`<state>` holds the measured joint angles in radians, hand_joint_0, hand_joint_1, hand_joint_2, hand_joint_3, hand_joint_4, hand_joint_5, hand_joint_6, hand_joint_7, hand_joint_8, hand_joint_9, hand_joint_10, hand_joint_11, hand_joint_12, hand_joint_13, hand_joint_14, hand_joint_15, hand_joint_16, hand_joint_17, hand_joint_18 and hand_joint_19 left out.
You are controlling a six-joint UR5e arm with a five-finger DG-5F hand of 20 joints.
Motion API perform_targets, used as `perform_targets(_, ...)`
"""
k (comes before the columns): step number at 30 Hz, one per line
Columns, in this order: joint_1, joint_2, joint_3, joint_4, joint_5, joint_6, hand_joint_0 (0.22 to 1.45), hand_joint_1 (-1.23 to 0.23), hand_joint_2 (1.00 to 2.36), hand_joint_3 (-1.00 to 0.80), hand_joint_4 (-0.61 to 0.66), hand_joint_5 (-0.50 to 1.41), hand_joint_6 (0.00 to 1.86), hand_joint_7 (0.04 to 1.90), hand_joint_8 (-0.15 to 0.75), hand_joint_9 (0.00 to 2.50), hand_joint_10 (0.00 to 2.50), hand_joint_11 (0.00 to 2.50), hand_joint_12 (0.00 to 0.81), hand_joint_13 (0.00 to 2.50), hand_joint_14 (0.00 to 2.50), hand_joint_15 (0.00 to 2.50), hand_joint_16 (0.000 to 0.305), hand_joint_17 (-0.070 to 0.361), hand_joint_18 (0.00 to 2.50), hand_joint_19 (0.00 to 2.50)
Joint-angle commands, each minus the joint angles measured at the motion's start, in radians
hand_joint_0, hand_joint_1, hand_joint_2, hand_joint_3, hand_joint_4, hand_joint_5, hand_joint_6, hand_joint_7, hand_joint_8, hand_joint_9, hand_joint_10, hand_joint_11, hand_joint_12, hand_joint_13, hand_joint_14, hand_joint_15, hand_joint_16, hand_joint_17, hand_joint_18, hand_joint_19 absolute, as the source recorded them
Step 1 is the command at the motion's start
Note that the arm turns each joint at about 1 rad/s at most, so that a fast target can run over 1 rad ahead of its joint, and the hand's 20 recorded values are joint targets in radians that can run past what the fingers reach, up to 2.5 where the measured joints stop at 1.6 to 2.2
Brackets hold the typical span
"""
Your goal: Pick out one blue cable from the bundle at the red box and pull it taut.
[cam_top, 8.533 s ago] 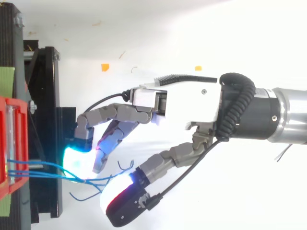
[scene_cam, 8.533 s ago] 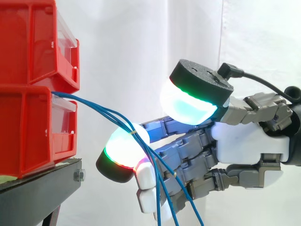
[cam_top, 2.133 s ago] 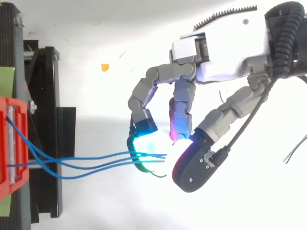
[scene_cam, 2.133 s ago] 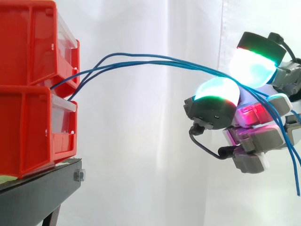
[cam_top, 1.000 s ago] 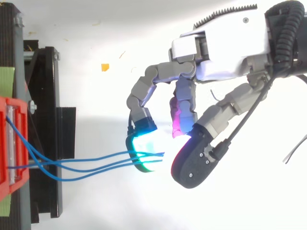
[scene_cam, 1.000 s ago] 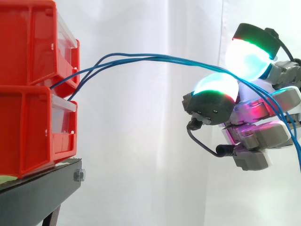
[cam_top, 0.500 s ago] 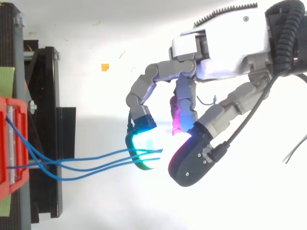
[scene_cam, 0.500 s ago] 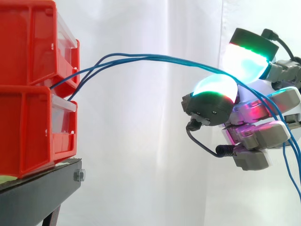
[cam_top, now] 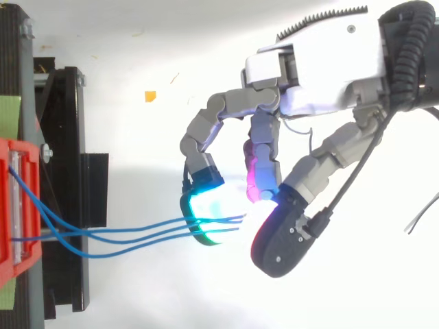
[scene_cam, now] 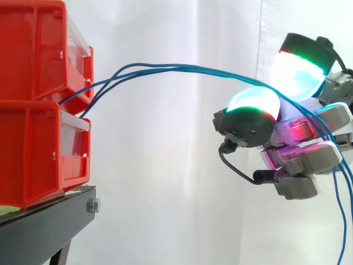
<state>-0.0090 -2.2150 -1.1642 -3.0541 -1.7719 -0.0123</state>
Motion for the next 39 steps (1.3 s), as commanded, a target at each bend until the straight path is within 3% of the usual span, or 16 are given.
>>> perform_targets(1, 0.0, 0.0, 0.0, 0.0, 0.0, 0.0, 0.74, -0.96, 1.0, -0.5, -0.11, -0.07, 0.94, 1.08, 0.262, 1.52, 0.03, 0.8, 0.298, 1.3, 0.03, 0.7, 0.038, 0.085, 1.02, 0.7)
perform_targets(9, 0.0, 0.0, 0.0, 0.0, -0.003, 0.0, 0.63, -0.88, 1.0, -0.5, -0.06, -0.06, 0.93, 1.05, 0.254, 1.57, 0.03, 0.79, 0.301, 1.33, 0.03, 0.71, 0.038, 0.086, 1.05, 0.73)
perform_targets(12, 0.0, 0.0, 0.0, 0.0, 0.0, 0.0, 0.57, -0.76, 1.0, -0.5, -0.05, -0.05, 0.91, 0.98, 0.247, 1.57, 0.03, 0.78, 0.306, 1.33, 0.03, 0.71, 0.041, 0.091, 1.05, 0.73)
perform_targets(21, 0.0, 0.0, 0.0, 0.0, 0.0, 0.0, 0.57, -0.61, 1.0, -0.5, 0.01, -0.04, 0.82, 1.0, 0.244, 1.56, 0.03, 0.75, 0.308, 1.32, 0.03, 0.71, 0.042, 0.095, 1.03, 0.75)
perform_targets(29, -0.003, 0.0, 0.001, 0.0, 0.002, 0.0, 0.57, -0.73, 1.02, -0.21, 0.05, -0.04, 0.85, 1.08, 0.278, 1.55, 0.03, 0.76, 0.322, 1.31, 0.03, 0.71, 0.043, 0.096, 1.02, 0.75)
perform_targets(35, -0.003, 0.0, 0.0, 0.0, 0.002, 0.0, 0.62, -0.9, 1.02, -0.16, 0.06, -0.06, 0.91, 1.07, 0.293, 1.49, 0.03, 0.79, 0.32, 1.29, 0.03, 0.71, 0.042, 0.094, 1.02, 0.72)
perform_targets(39, -0.002, 0.0, 0.0, 0.0, 0.002, 0.0, 0.67, -0.94, 1.02, -0.2, 0.03, -0.07, 0.91, 1.09, 0.285, 1.46, 0.02, 0.79, 0.318, 1.28, 0.03, 0.71, 0.041, 0.092, 1.02, 0.71)
